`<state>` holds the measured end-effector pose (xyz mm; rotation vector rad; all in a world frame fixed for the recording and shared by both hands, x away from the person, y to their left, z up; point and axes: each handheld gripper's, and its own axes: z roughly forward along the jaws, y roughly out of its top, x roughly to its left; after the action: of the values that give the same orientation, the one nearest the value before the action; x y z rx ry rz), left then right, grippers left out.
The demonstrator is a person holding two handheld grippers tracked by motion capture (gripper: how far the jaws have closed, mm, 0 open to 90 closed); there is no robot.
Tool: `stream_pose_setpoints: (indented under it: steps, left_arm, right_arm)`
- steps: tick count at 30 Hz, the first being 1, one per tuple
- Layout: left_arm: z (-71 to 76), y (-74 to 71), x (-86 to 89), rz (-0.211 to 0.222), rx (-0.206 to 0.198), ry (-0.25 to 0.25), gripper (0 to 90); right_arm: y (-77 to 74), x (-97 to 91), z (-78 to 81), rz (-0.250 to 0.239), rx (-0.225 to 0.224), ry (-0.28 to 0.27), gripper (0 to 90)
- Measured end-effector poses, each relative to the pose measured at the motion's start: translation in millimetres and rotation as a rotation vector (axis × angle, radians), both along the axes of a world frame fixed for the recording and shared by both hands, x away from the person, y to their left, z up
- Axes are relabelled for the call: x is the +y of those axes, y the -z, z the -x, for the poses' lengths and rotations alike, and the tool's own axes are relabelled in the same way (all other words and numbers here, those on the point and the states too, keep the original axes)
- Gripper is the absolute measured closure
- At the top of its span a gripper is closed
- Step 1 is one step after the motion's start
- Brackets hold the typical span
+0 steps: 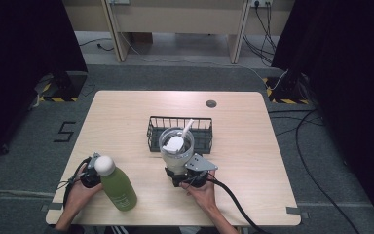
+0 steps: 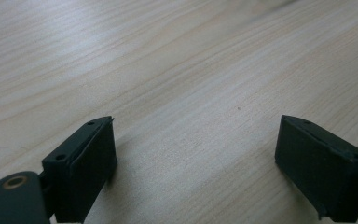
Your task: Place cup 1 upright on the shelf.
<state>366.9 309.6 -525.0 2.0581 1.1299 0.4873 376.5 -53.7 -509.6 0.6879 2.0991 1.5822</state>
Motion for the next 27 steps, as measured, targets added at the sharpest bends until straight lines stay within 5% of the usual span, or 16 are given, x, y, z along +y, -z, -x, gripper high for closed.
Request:
stream_pose_setpoints:
  steps: [27]
  left_arm:
    - [0.0,0.0,0.0,0.000,0.000,0.000,11.7]
  right_arm:
    - [-53.2,-1.5,0.3,-0.018,-0.015,-0.015,11.7]
